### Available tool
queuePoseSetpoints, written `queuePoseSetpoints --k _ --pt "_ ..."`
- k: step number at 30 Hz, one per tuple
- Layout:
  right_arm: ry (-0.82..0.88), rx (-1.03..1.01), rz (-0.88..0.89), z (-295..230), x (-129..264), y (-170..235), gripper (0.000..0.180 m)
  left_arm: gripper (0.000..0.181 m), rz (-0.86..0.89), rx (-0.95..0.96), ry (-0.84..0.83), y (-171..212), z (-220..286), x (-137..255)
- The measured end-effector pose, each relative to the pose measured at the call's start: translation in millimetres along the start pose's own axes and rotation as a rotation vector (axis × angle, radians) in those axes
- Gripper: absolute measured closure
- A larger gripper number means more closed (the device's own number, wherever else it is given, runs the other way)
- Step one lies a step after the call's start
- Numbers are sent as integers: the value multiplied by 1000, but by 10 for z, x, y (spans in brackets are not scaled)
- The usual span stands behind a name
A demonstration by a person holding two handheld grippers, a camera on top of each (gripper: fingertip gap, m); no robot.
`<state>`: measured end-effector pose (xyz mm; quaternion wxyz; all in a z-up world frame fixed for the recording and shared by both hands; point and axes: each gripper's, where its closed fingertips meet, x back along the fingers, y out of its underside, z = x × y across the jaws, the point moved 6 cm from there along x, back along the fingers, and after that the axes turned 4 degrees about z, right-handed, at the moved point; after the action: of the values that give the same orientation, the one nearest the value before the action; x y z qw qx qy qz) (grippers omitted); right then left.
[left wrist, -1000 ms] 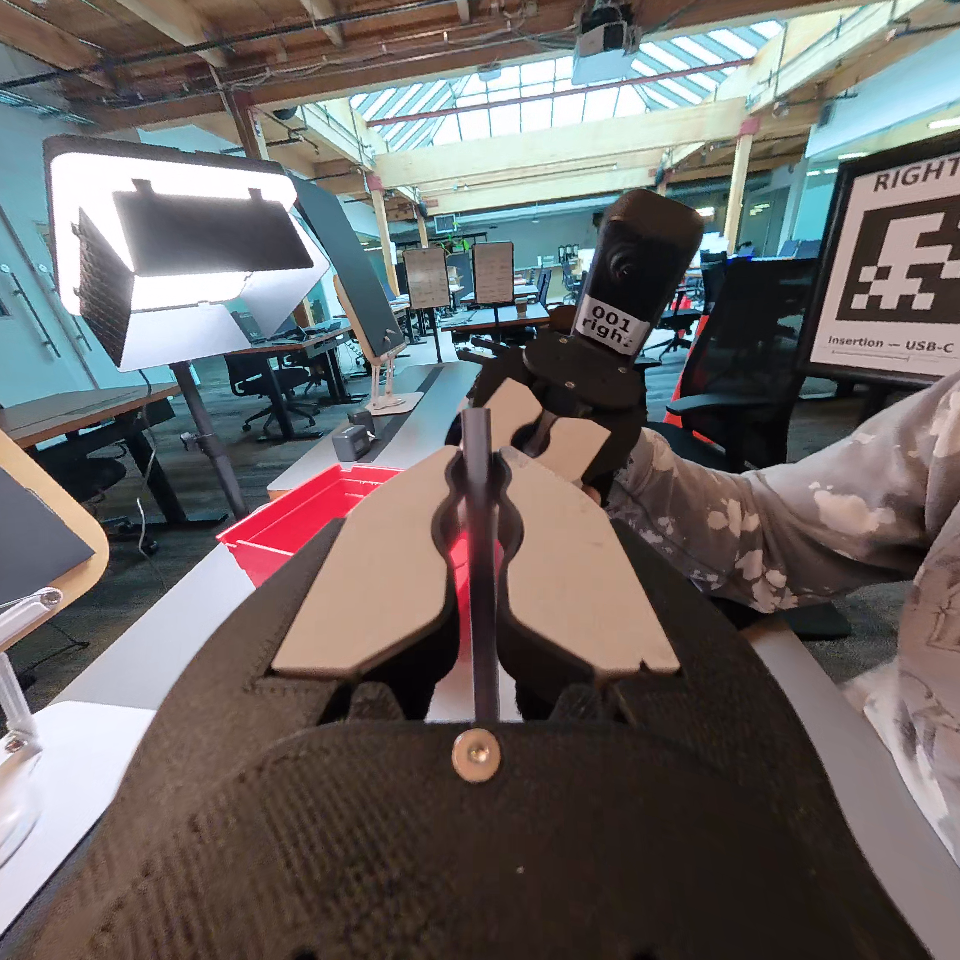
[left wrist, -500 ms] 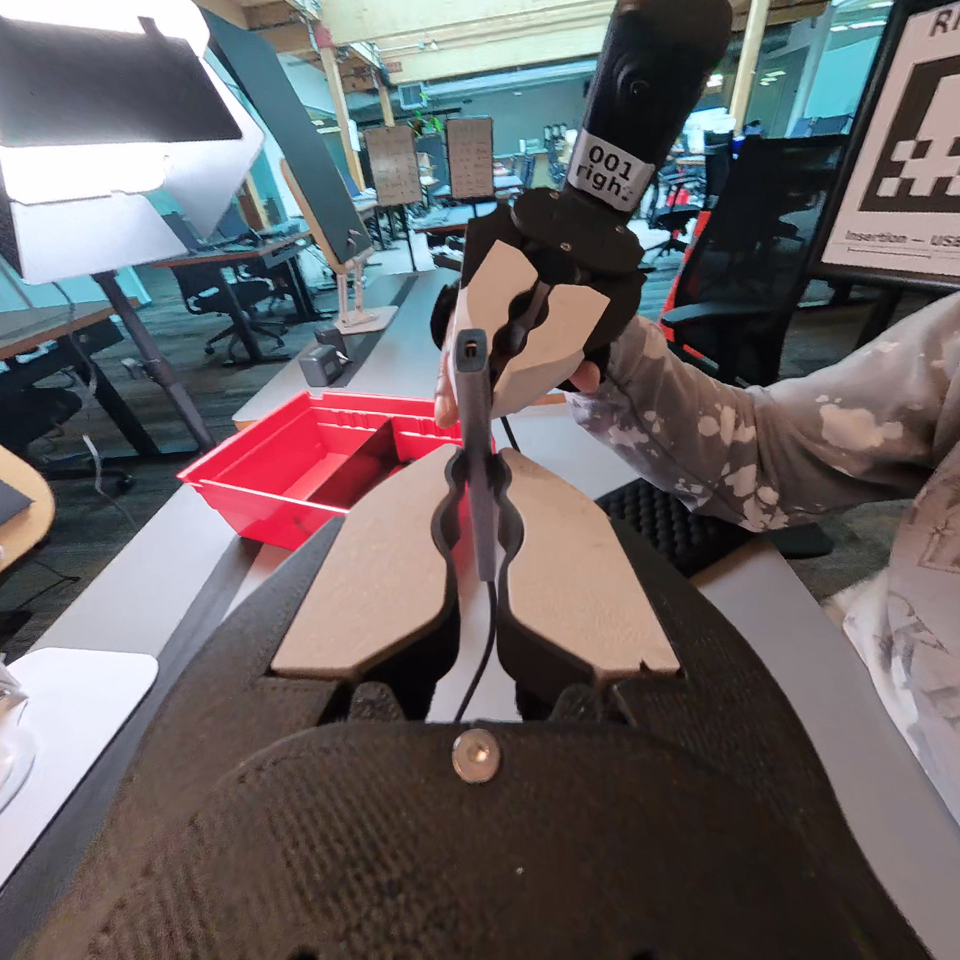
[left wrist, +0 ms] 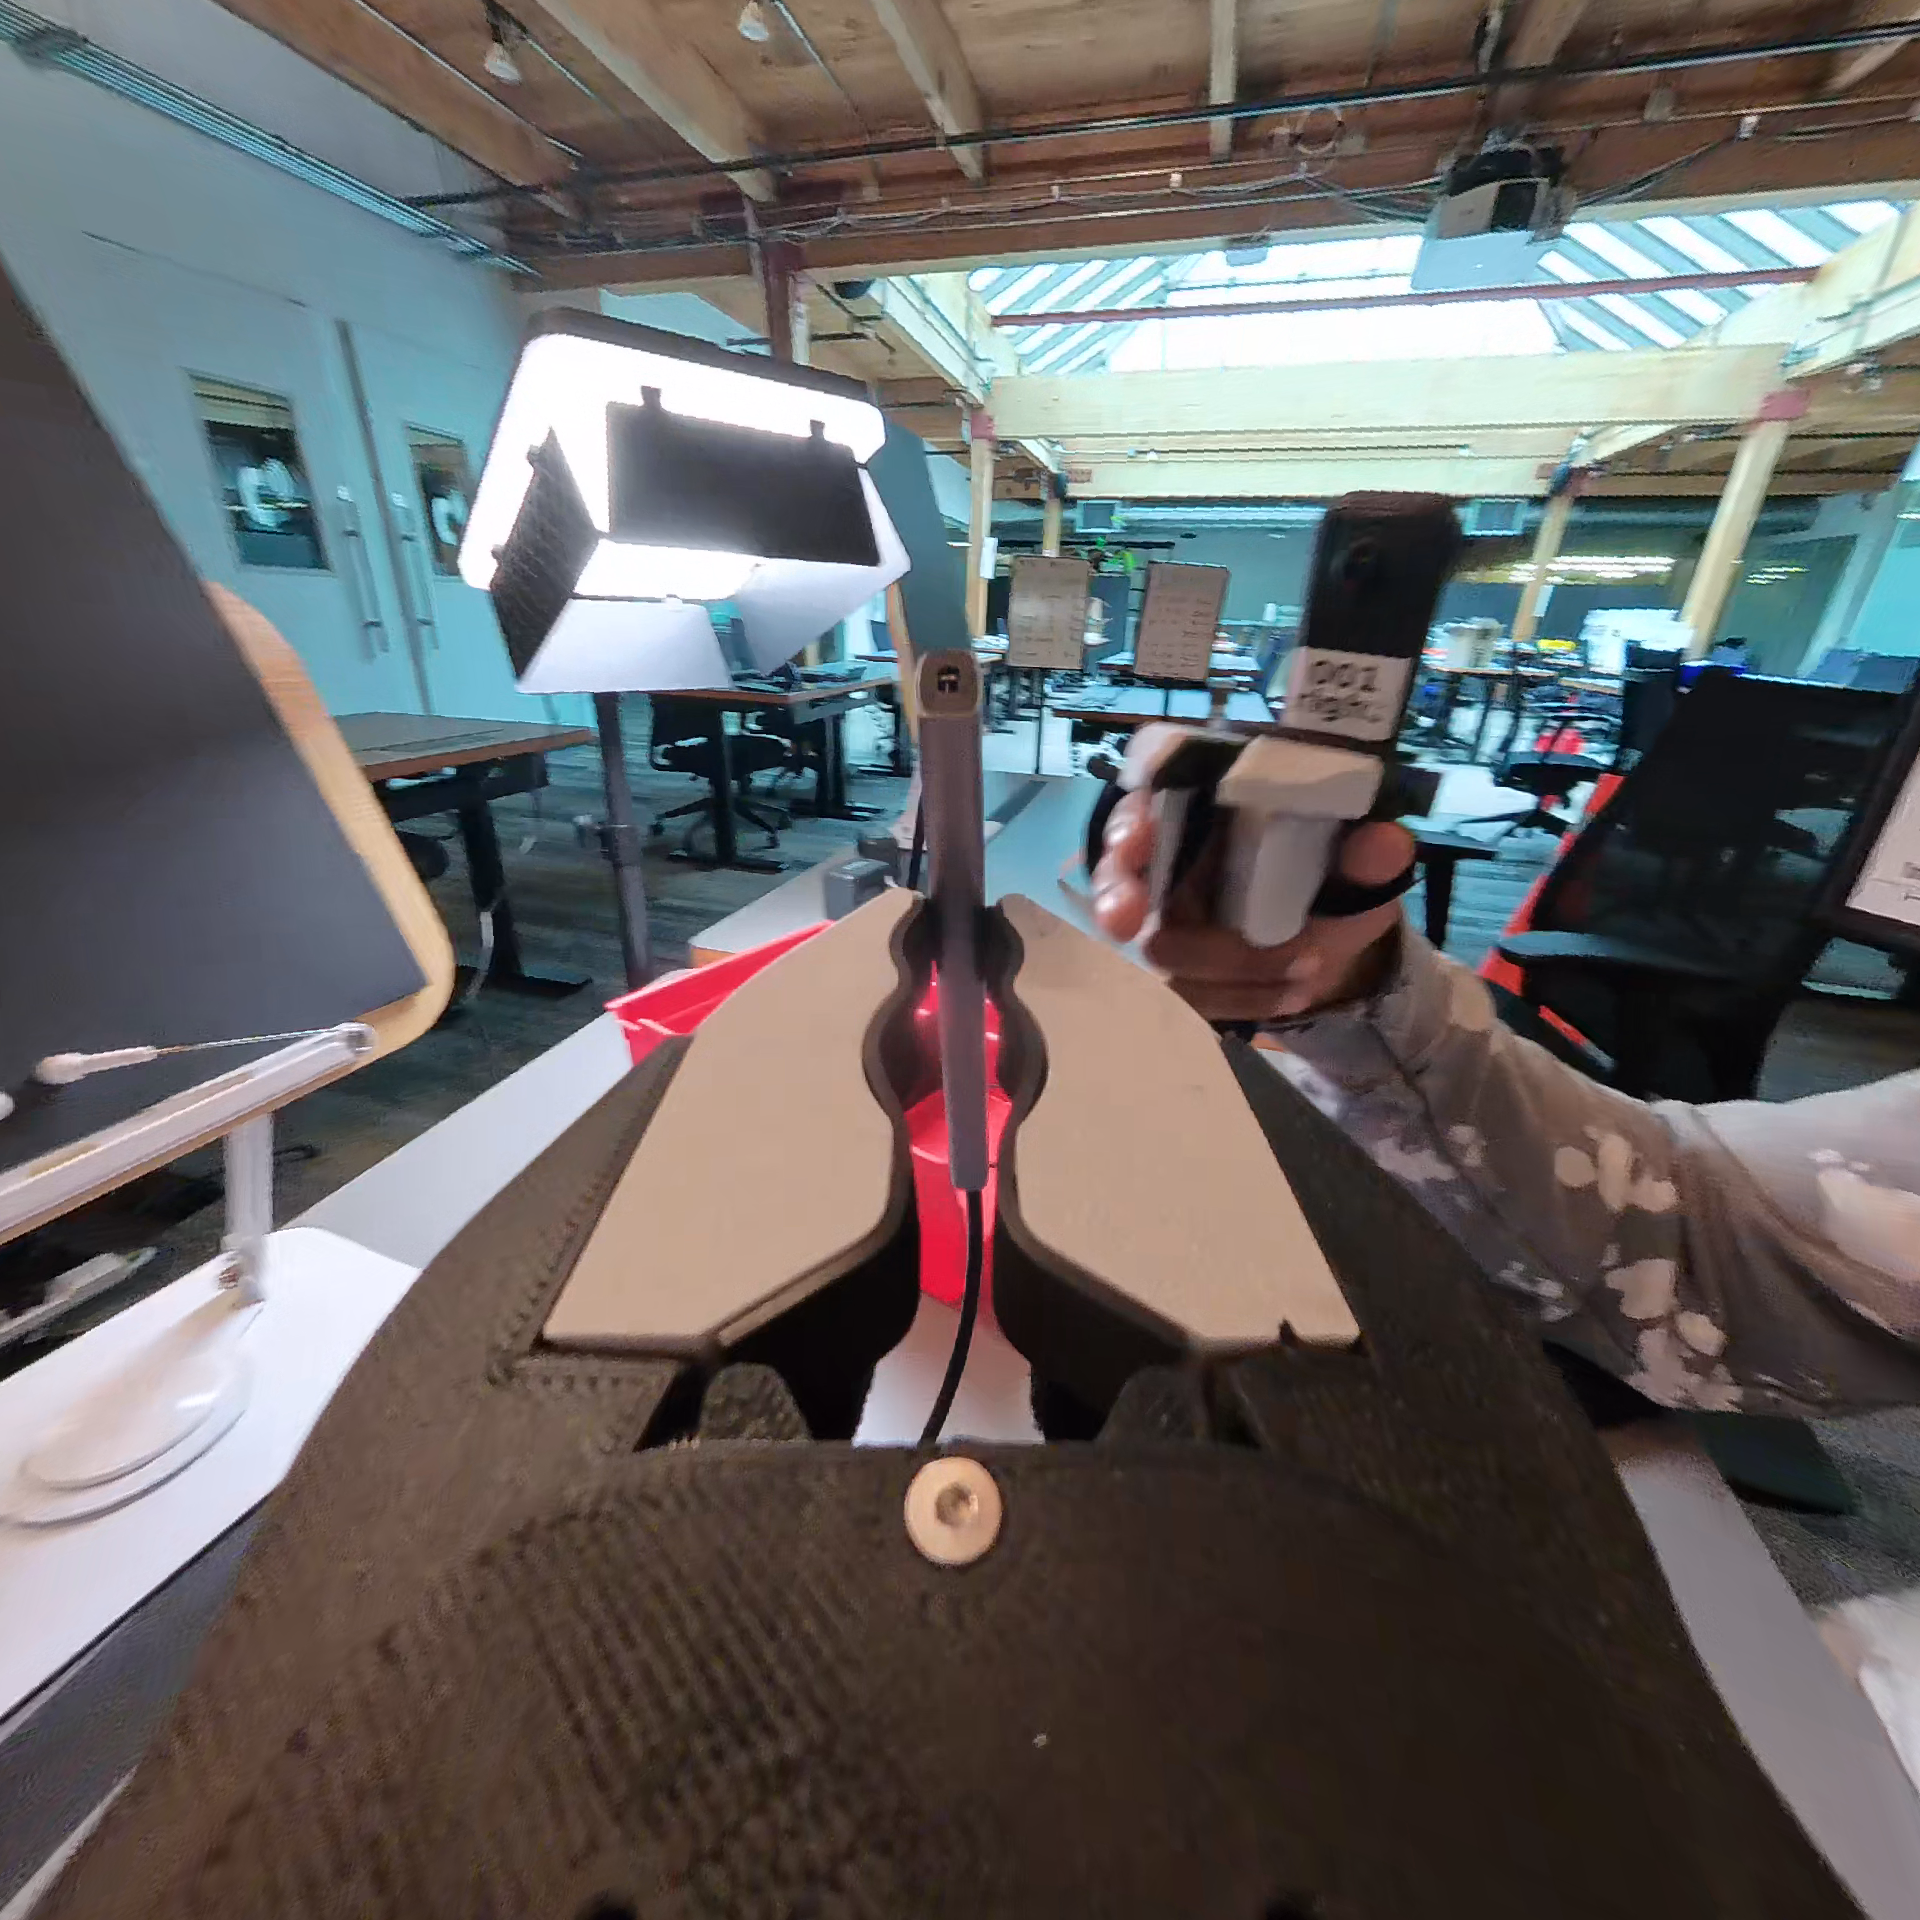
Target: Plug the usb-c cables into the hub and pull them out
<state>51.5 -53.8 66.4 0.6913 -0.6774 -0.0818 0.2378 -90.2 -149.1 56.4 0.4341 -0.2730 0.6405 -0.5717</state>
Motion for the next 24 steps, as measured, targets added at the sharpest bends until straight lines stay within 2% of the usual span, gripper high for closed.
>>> queuePoseSetpoints --k 4,8,12,16,20,24 --pt "-40 -61 -59 32 -124 225 161 171 -44 17 80 51 143 -102" --pt "-85 -67 -85 2 -74 204 165 171 -71 18 80 69 154 -116" --pt "-133 97 -161 -158 -5 139 166 171 -146 11 47 152 89 -118" --pt "4 286 -167 -112 133 -36 159 171 -291 -47 86 302 129 -144" --pt "-18 362 -332 -50 192 180 149 171 -353 -69 180 392 267 -204" --pt "-115 331 -423 -114 49 441 161 171 -391 -102 245 461 389 -253"
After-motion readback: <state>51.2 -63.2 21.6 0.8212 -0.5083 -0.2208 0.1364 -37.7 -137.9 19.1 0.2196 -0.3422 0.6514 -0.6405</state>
